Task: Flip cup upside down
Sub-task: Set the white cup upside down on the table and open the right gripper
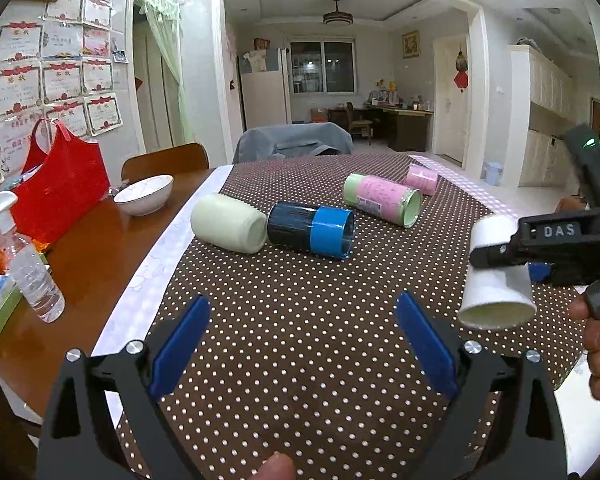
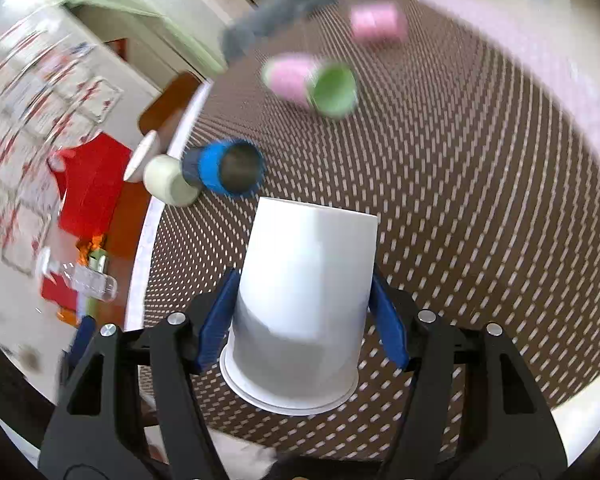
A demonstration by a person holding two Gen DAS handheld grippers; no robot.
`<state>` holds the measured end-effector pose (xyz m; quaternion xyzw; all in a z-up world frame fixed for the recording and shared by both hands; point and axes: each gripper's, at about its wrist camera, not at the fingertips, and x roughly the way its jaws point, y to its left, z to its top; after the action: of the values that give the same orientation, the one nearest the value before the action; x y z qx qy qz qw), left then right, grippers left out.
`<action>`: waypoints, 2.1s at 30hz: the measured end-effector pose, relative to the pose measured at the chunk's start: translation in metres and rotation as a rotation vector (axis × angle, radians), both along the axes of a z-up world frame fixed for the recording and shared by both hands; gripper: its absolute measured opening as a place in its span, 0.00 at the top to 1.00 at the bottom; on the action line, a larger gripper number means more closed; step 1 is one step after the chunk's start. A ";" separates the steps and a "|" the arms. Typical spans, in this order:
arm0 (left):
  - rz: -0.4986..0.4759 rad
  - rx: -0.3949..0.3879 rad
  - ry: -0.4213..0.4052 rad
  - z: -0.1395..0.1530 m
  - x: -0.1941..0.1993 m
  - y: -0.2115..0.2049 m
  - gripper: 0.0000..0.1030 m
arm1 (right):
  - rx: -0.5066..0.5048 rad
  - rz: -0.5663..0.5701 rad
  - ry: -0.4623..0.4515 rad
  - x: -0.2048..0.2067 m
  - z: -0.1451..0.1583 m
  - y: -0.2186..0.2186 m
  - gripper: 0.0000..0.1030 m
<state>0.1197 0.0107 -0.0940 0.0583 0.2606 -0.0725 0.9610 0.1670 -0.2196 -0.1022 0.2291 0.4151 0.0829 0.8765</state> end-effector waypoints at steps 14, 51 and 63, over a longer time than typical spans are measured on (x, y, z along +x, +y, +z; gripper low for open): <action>0.070 -0.044 0.005 0.006 -0.020 0.003 0.09 | -0.367 -0.016 -0.440 -0.029 -0.011 0.024 0.38; 0.072 -0.039 -0.003 0.008 -0.035 0.001 0.09 | -0.275 0.023 -0.350 -0.031 0.012 0.032 0.06; 0.044 -0.033 -0.035 0.032 -0.049 -0.016 0.09 | -0.180 -0.023 -0.364 -0.063 0.046 0.003 0.06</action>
<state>0.0708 -0.0049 -0.0620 0.0380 0.2436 -0.0548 0.9676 0.1042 -0.2169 -0.0564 0.1357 0.2529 0.0753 0.9550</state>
